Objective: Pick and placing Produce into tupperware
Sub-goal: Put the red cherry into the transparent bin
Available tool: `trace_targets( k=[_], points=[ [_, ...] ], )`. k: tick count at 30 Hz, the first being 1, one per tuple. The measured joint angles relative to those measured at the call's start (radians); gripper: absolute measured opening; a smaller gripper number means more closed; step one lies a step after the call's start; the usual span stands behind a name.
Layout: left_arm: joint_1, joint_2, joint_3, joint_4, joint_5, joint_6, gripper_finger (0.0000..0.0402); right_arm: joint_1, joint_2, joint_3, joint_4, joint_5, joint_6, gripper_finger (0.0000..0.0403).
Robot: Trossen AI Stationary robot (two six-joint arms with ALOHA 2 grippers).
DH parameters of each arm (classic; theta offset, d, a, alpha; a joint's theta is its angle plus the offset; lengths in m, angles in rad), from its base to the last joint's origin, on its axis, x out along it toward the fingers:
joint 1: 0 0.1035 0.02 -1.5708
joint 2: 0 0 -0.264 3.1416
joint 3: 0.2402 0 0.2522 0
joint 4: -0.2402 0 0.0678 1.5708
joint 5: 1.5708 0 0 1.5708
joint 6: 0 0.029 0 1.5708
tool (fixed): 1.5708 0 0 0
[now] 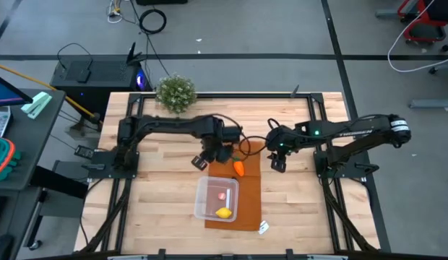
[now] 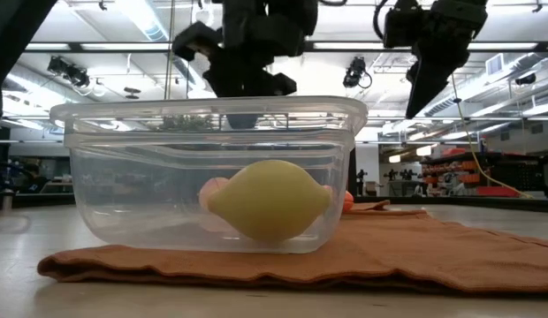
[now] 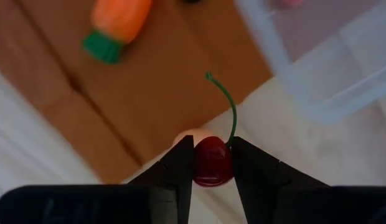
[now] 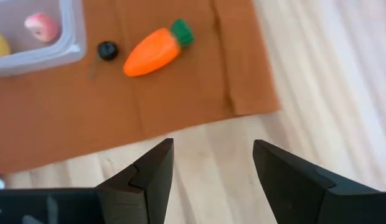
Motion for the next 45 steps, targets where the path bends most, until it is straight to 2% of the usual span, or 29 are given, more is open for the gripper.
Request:
trace_targets(
  k=[9,14,19,26,31,45],
  points=[
    [-0.125,0.0,0.0,-0.005,0.0,-0.134,0.0109,0.0,-0.144,0.0,-0.032,0.101,0.007,0.019],
    [-0.178,0.0,0.0,0.059,0.001,-0.2,0.011,0.0,-0.202,0.0,-0.032,0.128,0.008,0.019],
    [-0.207,0.0,0.0,0.156,0.083,-0.265,0.011,0.0,-0.22,0.0,-0.033,0.132,0.01,0.019],
    [-0.217,0.001,-0.001,0.256,0.12,-0.286,0.011,0.0,-0.216,0.0,-0.032,0.132,0.026,0.019],
    [-0.217,0.001,-0.065,0.348,0.155,-0.289,0.011,0.0,-0.217,0.0,-0.033,0.132,0.032,0.019],
    [-0.217,0.002,-0.269,0.55,0.136,-0.259,0.011,0.0,-0.216,0.0,-0.032,0.132,0.062,0.019]
  ],
)
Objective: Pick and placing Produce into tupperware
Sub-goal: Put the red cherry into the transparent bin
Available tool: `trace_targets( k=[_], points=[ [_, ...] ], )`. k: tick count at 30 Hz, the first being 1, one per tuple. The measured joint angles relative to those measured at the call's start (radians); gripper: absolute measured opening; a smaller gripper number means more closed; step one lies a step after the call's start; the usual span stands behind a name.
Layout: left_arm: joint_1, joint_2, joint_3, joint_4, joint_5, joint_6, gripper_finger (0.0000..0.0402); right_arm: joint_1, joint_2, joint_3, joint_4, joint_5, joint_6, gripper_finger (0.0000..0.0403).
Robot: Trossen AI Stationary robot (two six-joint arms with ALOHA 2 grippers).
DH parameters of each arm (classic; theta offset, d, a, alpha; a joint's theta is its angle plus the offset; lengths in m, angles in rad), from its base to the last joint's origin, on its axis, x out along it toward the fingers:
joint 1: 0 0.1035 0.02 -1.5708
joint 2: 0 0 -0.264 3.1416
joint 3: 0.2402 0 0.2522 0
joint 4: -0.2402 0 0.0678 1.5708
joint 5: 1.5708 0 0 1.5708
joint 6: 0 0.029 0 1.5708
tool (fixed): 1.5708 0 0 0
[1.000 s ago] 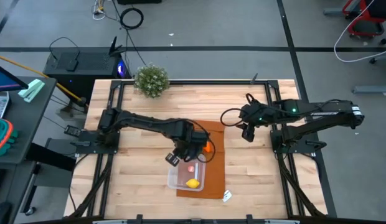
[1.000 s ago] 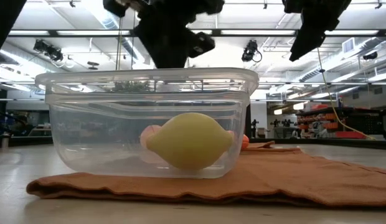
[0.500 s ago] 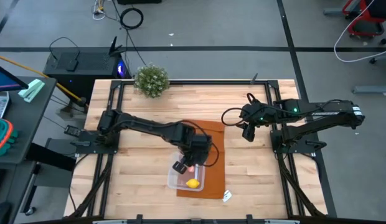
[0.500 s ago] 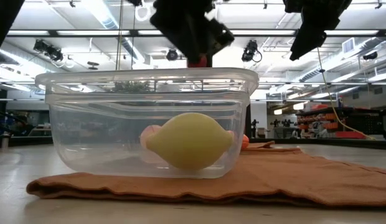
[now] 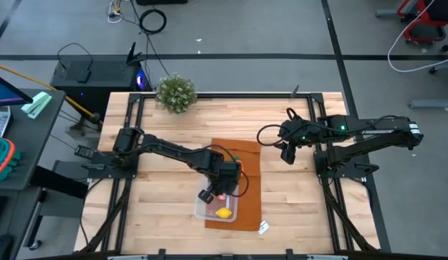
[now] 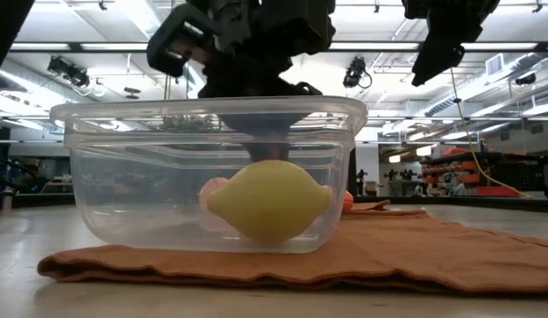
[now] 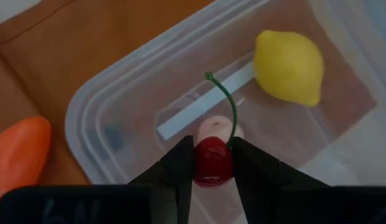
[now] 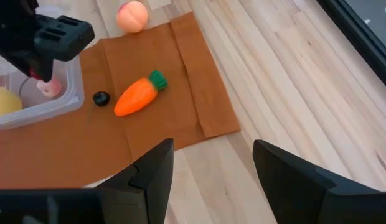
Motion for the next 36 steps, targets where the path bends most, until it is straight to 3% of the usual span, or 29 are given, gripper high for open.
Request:
trace_targets(
  k=[7,36],
  points=[
    [0.0,0.0,-0.011,0.036,-0.085,0.0,0.011,0.0,0.0,0.0,0.0,0.0,0.0,0.019],
    [-0.09,0.0,-0.01,-0.065,-0.143,-0.051,0.01,0.0,0.0,0.0,0.0,0.0,0.036,0.019]
  ],
)
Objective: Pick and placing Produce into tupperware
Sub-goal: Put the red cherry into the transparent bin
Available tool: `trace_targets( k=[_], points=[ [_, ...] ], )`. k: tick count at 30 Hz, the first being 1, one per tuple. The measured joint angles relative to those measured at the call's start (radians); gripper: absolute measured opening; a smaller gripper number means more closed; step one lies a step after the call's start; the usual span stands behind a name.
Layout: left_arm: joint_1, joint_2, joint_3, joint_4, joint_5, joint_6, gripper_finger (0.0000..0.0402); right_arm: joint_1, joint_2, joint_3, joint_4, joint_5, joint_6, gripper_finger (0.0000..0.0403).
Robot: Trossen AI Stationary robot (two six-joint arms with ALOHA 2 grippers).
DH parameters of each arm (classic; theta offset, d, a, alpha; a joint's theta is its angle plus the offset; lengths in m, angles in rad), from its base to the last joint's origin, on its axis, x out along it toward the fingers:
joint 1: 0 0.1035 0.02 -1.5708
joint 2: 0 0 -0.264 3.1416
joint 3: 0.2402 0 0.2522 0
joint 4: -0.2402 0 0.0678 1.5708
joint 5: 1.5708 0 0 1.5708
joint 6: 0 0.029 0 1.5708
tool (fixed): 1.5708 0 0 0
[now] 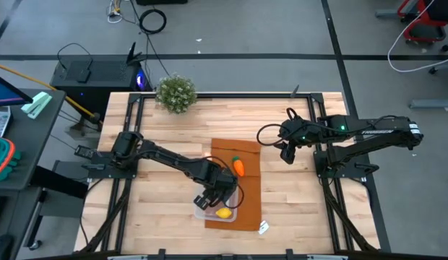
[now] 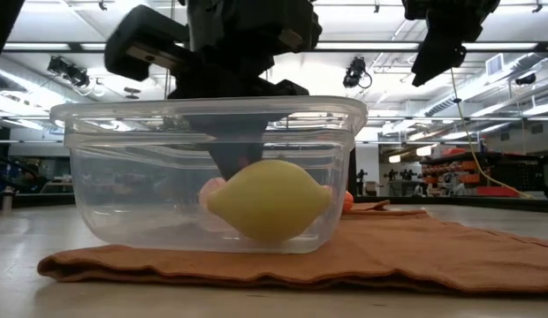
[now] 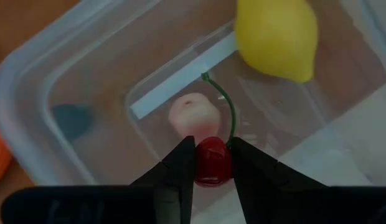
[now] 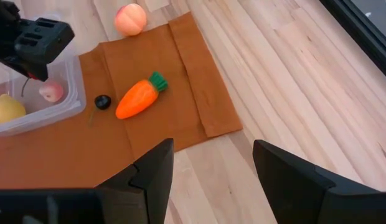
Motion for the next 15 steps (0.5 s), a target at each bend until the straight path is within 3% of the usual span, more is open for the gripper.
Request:
trace_targets(
  k=[15],
  points=[
    [-0.018,0.054,0.0,-0.036,-0.052,-0.028,0.0102,0.0,0.0,0.0,0.0,0.0,0.012,0.019]
  ],
)
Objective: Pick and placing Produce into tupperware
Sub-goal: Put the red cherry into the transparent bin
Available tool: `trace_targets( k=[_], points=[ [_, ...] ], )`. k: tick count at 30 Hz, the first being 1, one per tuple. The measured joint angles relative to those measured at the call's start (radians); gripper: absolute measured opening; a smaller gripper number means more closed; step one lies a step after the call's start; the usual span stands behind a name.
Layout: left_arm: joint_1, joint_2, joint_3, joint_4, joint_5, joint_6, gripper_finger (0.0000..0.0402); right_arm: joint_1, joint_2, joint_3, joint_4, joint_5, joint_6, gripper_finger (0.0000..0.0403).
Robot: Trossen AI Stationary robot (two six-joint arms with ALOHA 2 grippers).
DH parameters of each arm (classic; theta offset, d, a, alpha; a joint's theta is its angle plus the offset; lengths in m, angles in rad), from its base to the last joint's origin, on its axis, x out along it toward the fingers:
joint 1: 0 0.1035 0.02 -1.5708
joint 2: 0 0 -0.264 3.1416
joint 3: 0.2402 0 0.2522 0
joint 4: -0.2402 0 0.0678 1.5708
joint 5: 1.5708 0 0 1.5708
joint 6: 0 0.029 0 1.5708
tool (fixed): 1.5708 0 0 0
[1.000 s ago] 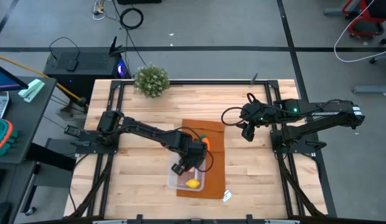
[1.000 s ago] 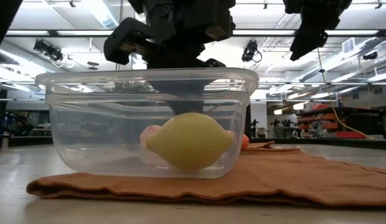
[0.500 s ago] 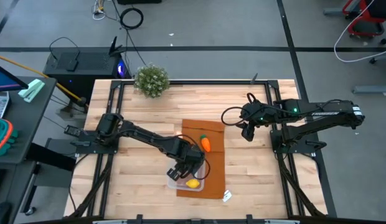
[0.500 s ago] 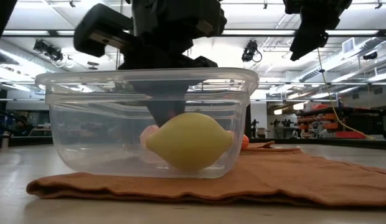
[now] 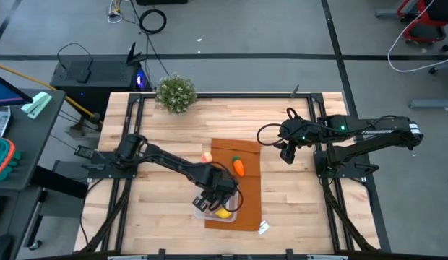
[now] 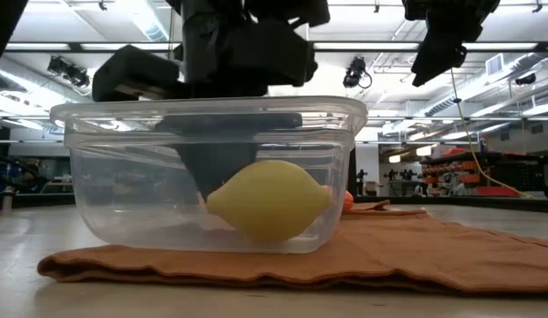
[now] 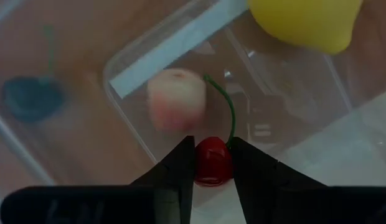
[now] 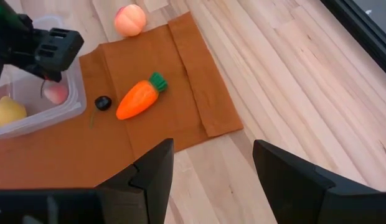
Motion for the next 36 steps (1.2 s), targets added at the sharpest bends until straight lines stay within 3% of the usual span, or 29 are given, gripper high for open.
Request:
trace_targets(
  k=[36],
  points=[
    [0.002,0.006,0.0,0.024,0.0,0.003,0.0108,0.0,0.0,0.0,0.0,-0.002,-0.001,0.019]
  ],
)
